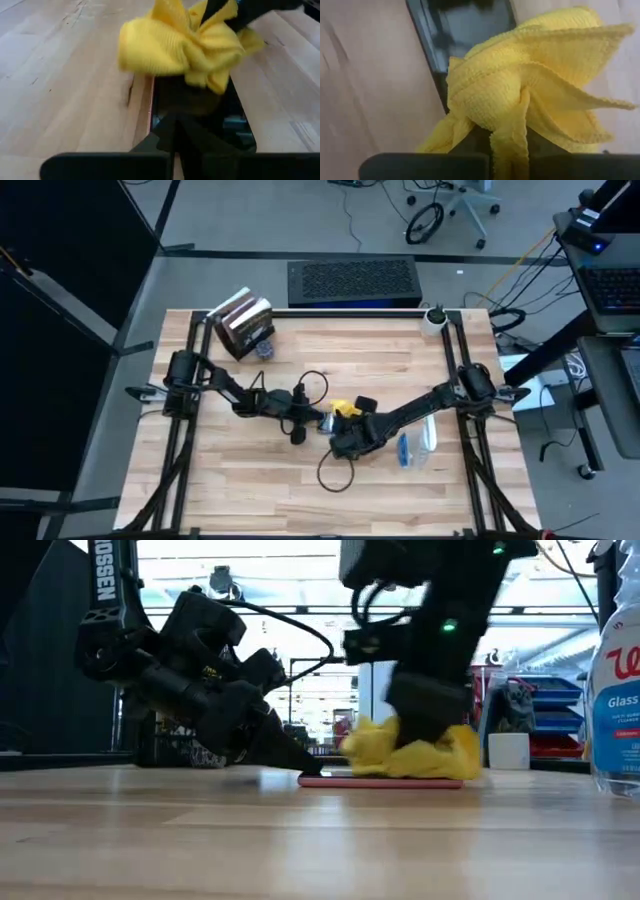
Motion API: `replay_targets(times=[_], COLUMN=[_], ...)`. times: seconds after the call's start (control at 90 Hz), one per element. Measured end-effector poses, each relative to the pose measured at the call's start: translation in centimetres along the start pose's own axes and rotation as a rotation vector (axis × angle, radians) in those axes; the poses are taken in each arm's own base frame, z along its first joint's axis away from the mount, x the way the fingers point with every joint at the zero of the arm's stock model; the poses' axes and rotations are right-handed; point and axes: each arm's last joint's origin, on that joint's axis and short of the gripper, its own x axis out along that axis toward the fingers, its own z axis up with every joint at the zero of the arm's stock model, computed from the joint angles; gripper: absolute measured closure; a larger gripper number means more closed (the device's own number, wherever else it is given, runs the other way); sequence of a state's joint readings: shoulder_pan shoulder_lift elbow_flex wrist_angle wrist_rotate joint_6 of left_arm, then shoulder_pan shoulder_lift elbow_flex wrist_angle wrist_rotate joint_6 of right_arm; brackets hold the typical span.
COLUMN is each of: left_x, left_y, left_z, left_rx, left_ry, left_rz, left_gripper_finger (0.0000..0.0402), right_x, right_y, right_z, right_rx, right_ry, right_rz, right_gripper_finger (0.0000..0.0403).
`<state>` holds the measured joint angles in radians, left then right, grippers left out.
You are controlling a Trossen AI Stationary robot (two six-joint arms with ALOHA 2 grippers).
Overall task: Apply microfiber cloth
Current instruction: Wipe the front of the pink cellphone with a yellow microfiber cloth
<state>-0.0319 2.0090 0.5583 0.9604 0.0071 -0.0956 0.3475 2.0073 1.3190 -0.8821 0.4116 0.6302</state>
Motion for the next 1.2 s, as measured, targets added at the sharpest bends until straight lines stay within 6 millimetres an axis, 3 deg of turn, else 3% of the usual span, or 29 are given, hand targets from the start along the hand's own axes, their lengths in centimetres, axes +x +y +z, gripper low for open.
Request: replay_targets(times=[0.167,0.322,0.544,0.633,0.767,1.044,1.2], left_x=[0.0,0.0,0.0,0.0,0.0,0.0,0.0], left_y=[0.0,0.0,0.0,0.0,0.0,0.0,0.0], left_z=[0.0,0.0,0.0,0.0,0.0,0.0,0.0], left_rx=[0.001,0.004,0.000,0.000,0.001,0.004,0.005], left_ry=[0.000,0.002,0.001,0.002,0.003,0.005,0.005], left_rz=[0.000,0.001,0.001,0.001,0.001,0.001,0.001], left_gripper_finger=[0.0402,0.0402,0.0402,0.0402,0.0402,0.0402,0.0402], right_x=[-1.6,-3.4,-0.3,1.6,2.5,0.1,-0.2], right_y=[-1.0,-2.3,-1.2,-0.4,0.1,-0.2,-1.1], right_z=[-0.2,2.1,4.7,4.4,3.7,-0.5,-2.7], right_rx=[0.032,0.123,0.126,0.098,0.069,-0.045,-0.112], right_ry=[0.009,-0.224,-0.338,-0.282,-0.215,0.014,0.207], right_rz=[0.037,0.053,0.112,0.095,0.066,-0.064,-0.165], right_gripper_finger=[0.0394,0.0394,0.0394,0.0394,0.0394,0.0394,0.0394])
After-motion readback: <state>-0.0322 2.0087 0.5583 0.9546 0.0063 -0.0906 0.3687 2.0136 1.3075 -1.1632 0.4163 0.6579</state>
